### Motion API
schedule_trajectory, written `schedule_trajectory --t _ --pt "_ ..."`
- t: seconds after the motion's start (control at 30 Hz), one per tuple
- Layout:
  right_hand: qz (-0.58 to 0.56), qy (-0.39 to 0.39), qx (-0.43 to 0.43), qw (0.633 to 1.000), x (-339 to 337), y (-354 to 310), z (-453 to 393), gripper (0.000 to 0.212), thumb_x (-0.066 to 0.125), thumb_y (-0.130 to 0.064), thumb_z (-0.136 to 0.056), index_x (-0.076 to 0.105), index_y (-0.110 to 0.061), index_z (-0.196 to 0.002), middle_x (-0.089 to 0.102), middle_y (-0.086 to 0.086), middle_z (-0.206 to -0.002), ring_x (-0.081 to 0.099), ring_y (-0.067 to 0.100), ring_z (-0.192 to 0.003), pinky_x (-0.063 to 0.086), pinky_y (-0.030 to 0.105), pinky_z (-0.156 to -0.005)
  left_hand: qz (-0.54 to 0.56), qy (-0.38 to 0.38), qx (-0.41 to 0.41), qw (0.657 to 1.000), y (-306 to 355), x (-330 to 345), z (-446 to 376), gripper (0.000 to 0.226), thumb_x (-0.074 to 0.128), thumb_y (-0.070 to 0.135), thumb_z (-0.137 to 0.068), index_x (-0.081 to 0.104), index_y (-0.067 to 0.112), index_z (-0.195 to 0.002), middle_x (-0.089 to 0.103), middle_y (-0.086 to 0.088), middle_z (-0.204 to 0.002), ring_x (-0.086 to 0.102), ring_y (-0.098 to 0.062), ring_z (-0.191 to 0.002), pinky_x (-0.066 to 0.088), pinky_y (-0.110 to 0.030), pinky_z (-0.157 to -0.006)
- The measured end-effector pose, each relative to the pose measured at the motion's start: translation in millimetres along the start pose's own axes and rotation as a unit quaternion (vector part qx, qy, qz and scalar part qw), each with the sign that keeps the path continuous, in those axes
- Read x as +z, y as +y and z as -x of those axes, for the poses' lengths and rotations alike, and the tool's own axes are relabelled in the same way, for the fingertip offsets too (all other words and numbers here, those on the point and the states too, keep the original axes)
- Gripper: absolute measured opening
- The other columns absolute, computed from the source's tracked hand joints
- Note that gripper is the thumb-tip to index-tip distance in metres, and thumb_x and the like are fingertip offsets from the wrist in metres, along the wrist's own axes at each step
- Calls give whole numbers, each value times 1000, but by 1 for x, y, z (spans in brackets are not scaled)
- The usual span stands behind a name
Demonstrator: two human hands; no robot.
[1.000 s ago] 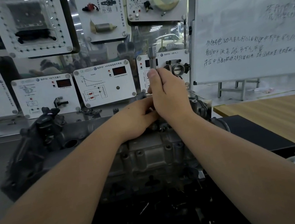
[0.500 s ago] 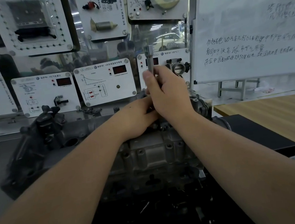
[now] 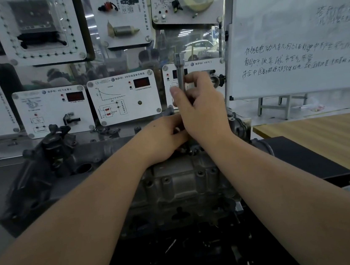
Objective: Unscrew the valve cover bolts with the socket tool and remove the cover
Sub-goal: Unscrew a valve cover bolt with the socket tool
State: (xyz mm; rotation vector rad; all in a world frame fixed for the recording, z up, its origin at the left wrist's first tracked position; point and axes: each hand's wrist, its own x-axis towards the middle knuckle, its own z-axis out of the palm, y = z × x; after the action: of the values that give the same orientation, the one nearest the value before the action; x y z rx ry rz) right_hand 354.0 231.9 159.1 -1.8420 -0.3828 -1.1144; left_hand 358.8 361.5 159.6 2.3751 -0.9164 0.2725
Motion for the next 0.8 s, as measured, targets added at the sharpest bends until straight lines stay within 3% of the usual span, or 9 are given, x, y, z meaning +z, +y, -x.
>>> schedule_trajectory --t 0.1,0.23,0.4,0.53,0.63,0.8 --pt "13 2 -14 1000 0 -1 0 9 53 -29 -105 50 -22 -102 70 -9 -79 65 8 -77 51 22 -66 -2 -2 -4 1000 0 1 0 27 51 33 -105 49 51 -85 63 19 -87 61 5 -76 46 -22 -69" --pt "19 -1 3 1000 0 0 -1 22 47 -29 -107 60 -14 -100 69 -11 -82 64 6 -70 55 32 -68 8 -20 -3 1000 1 -1 3 25 50 35 -105 51 51 -87 62 25 -89 63 3 -84 49 -22 -77" --pt "5 6 -15 1000 -1 -1 1 25 59 -38 -101 61 -16 -113 66 -9 -71 61 3 -68 48 16 -63 17 -13 1 1000 -1 -1 1 13 57 35 -102 56 47 -97 67 19 -95 66 -2 -87 50 -26 -78" --pt "19 18 -27 999 0 -1 1 21 57 -31 -104 61 -12 -112 68 -3 -74 62 10 -71 48 21 -64 4 -5 11 1000 -3 2 -1 11 52 36 -105 52 46 -99 65 19 -95 60 3 -83 46 -21 -73" --pt "23 16 -2 1000 0 1 -1 16 48 -28 -107 59 -16 -106 68 -7 -81 62 6 -70 50 18 -64 2 -17 4 1000 -3 3 -1 9 47 38 -107 50 46 -102 56 27 -89 55 6 -82 44 -20 -73" --pt "13 6 -17 1000 -1 0 0 16 52 -33 -105 60 -19 -107 65 -11 -72 61 2 -71 48 16 -64 13 -12 -1 1000 -4 0 0 15 53 39 -104 55 49 -94 65 24 -92 64 5 -82 48 -22 -73"
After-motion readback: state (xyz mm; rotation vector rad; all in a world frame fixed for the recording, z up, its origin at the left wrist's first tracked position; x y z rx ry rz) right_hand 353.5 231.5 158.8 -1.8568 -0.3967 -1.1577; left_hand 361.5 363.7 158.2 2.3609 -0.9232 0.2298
